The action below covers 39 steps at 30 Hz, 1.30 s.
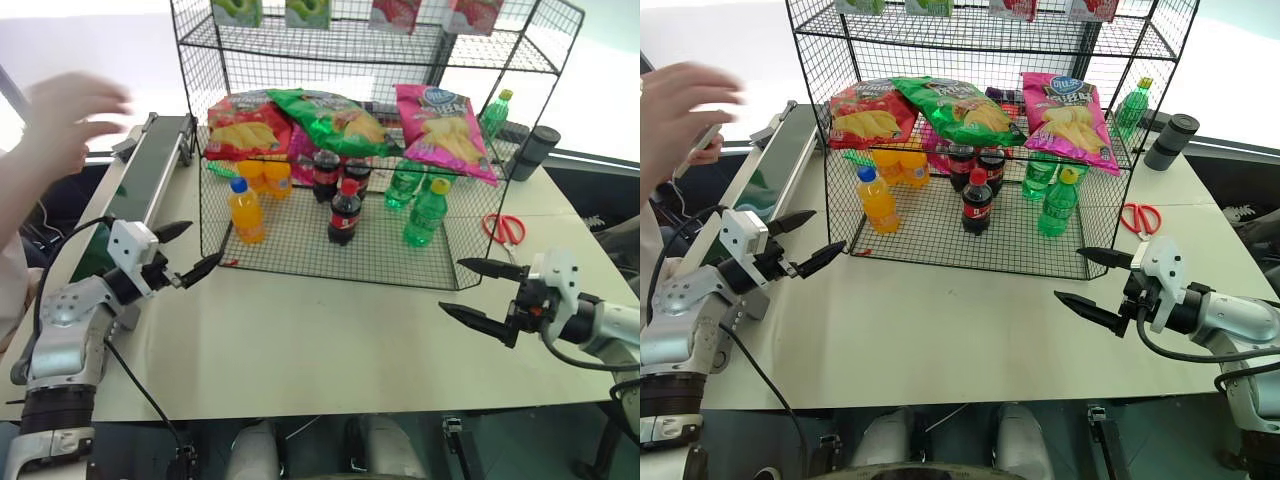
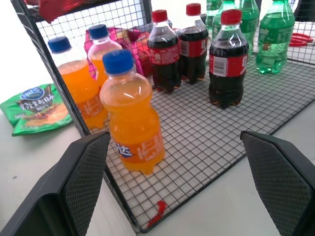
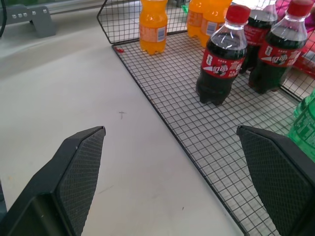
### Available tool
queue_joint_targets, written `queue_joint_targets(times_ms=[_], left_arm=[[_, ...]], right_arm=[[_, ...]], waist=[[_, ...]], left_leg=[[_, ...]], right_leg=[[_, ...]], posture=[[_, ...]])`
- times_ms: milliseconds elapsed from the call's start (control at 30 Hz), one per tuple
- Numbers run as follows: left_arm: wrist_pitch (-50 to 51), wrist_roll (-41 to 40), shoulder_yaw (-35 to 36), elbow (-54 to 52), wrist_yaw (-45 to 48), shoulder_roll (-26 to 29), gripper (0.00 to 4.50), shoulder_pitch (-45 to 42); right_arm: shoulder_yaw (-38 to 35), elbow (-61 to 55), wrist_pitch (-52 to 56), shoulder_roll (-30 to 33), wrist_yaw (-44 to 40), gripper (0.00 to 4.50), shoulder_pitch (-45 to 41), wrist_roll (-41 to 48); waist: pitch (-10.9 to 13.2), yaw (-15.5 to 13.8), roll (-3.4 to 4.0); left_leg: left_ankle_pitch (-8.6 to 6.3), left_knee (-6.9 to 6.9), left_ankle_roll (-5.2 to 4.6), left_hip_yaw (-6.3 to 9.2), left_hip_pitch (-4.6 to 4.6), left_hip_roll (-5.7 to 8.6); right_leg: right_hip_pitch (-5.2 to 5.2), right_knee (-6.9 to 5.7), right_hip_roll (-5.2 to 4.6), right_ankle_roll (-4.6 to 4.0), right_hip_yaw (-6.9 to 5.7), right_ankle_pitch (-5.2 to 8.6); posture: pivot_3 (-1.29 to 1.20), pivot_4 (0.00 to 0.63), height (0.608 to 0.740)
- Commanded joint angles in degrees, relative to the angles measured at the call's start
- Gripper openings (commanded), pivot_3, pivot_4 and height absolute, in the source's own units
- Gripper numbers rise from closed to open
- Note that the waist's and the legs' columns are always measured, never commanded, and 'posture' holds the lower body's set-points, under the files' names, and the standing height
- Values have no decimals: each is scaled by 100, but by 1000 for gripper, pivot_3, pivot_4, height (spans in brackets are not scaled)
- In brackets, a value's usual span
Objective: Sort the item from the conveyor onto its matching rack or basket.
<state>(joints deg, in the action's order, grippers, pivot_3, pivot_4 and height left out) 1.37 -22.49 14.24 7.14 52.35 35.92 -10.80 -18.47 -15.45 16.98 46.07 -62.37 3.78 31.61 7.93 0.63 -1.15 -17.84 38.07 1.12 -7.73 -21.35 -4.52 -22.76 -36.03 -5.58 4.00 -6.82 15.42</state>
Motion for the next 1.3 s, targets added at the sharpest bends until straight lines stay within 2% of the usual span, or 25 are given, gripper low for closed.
queue_joint_targets(times_ms=[33,633,1300], left_arm=[[-10,-26,56,-250,-49,44,4500,31],[-42,-77,223,-553,-136,102,4500,596],[-54,-2,-115,-225,73,123,4500,71]], right_arm=[[39,56,-113,123,-118,4455,-210,-37],[471,322,-288,-10,-174,4455,-603,-274],[341,-32,-317,-31,29,4455,-95,-296]], waist=[[0,-3,0],[0,-2,0],[0,3,0]], left_leg=[[0,0,0,0,1,0],[0,0,0,0,0,-2],[1,0,2,0,1,-2]], right_leg=[[0,0,0,0,0,0],[-1,-1,-1,0,0,0],[-1,-2,0,0,0,0]], posture=[[0,150,726],[0,150,726],[0,150,726]])
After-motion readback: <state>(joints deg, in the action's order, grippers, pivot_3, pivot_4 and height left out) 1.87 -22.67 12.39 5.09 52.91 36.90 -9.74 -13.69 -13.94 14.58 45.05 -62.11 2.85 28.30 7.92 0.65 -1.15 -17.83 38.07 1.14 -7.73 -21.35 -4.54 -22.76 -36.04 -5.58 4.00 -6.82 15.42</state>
